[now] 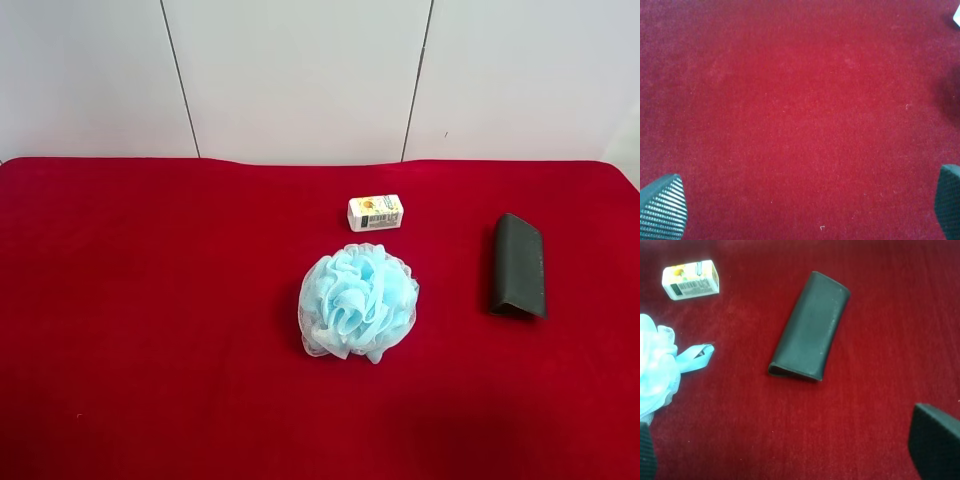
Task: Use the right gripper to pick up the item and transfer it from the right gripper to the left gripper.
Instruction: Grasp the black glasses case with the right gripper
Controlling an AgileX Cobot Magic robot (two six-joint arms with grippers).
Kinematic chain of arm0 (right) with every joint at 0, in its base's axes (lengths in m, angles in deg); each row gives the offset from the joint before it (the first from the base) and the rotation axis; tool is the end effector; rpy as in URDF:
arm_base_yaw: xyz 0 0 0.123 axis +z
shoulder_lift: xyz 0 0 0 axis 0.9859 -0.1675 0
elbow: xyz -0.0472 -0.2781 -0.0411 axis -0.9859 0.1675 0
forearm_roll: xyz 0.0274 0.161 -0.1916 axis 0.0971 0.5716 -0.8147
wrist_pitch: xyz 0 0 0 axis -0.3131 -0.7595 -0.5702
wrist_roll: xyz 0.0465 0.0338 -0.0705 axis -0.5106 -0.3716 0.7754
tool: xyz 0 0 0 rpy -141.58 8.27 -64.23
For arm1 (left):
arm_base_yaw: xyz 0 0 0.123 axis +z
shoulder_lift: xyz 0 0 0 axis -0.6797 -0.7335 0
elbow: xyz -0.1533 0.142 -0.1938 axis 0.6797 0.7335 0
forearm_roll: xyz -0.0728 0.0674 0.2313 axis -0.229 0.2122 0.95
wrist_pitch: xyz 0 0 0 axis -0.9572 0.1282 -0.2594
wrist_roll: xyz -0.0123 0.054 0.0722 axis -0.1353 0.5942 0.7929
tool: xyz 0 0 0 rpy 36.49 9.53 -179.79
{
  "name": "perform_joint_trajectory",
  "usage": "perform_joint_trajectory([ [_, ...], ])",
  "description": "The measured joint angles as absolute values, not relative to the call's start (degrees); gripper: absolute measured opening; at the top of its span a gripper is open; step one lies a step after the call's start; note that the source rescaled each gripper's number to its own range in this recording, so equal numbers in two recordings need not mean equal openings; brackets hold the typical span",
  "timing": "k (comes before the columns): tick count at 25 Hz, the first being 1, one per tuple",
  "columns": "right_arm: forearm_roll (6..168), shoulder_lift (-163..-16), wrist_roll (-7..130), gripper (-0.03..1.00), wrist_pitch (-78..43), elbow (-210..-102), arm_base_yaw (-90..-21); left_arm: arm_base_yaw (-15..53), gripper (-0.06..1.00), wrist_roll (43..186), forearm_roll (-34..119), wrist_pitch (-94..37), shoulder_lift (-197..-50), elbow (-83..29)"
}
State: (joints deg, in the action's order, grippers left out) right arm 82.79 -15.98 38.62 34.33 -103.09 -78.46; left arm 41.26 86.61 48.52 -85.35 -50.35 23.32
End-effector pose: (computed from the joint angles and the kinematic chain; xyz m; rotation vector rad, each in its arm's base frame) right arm -0.0031 0.0043 0.2713 -0.0363 2.0666 0.0885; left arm -0.0077 -0.0105 0.2806 0.1418 2.0207 -0.1102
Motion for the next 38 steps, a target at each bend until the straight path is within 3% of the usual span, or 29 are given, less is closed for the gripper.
perform_joint_trajectory([
  [28, 82.72, -16.26, 36.38, 1.00, 34.26, -103.09, -78.46, 41.26, 1.00, 86.61, 48.52, -85.35, -50.35, 23.32],
  [38, 82.72, -35.13, 36.21, 1.00, 34.25, -103.09, -78.46, 41.26, 1.00, 86.61, 48.52, -85.35, -50.35, 23.32],
])
